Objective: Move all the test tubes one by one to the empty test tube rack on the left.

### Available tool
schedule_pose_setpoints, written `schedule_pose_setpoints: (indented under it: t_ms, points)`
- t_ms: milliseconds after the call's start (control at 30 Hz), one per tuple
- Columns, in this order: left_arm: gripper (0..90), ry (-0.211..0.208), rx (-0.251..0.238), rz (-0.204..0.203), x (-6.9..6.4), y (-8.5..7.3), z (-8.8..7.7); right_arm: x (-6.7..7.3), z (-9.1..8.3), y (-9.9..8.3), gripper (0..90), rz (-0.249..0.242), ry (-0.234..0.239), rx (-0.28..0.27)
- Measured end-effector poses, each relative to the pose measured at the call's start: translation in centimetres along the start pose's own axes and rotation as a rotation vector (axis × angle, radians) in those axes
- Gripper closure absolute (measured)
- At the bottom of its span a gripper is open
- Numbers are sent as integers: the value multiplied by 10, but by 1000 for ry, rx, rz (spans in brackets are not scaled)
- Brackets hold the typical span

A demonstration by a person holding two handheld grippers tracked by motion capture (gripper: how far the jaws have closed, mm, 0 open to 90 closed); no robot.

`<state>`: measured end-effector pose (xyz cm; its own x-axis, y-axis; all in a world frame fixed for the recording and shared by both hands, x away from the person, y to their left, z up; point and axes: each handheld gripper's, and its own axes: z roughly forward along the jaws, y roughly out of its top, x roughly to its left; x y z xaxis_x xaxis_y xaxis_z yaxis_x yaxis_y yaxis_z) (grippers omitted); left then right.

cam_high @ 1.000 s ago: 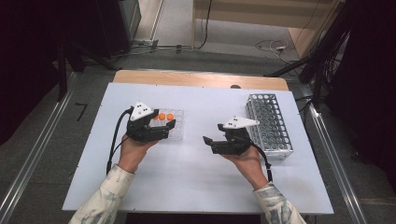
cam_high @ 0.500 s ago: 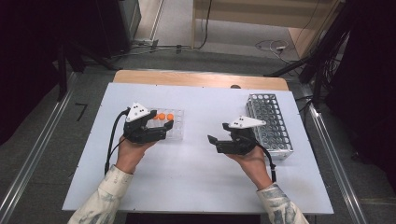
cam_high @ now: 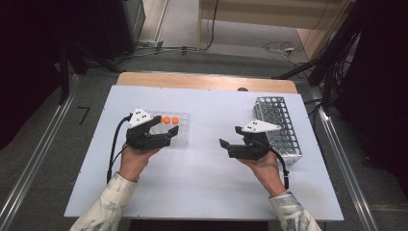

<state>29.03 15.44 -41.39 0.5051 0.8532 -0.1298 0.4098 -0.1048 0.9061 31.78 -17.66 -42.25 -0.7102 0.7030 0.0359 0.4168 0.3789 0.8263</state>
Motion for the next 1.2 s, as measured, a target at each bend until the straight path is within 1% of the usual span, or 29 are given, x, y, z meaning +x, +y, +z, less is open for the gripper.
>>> schedule_pose_setpoints:
  t_ms: [133, 300, 467, 533, 667, 700, 900, 1133, 1200]
  points:
    - [251, 10, -8, 3, -1, -2, -3, -2, -3, -2, 222, 5, -10, -1]
    - [250, 16, -4, 8, -1, -6, -6, -4, -8, -6, 222, 3, -16, -5]
    - [246, 18, 11, 8, -3, -13, -7, -5, -12, -8, 222, 0, -24, -10]
    - [230, 24, 20, 18, -5, -15, -7, -6, -13, -9, 211, 2, -26, -9]
    - [211, 29, 22, 20, -7, -19, -8, -7, -15, -11, 202, 2, -29, -3]
    - [210, 34, 17, 15, -7, -20, -8, -7, -16, -11, 197, 6, -30, -1]
    - [207, 56, 9, 16, -8, -27, -12, -9, -21, -14, 181, 7, -42, -13]
    - [205, 64, 9, 15, -7, -33, -16, -10, -28, -18, 178, 7, -50, -20]
    - [198, 67, 16, 12, -5, -35, -16, -12, -29, -20, 178, 6, -49, -22]
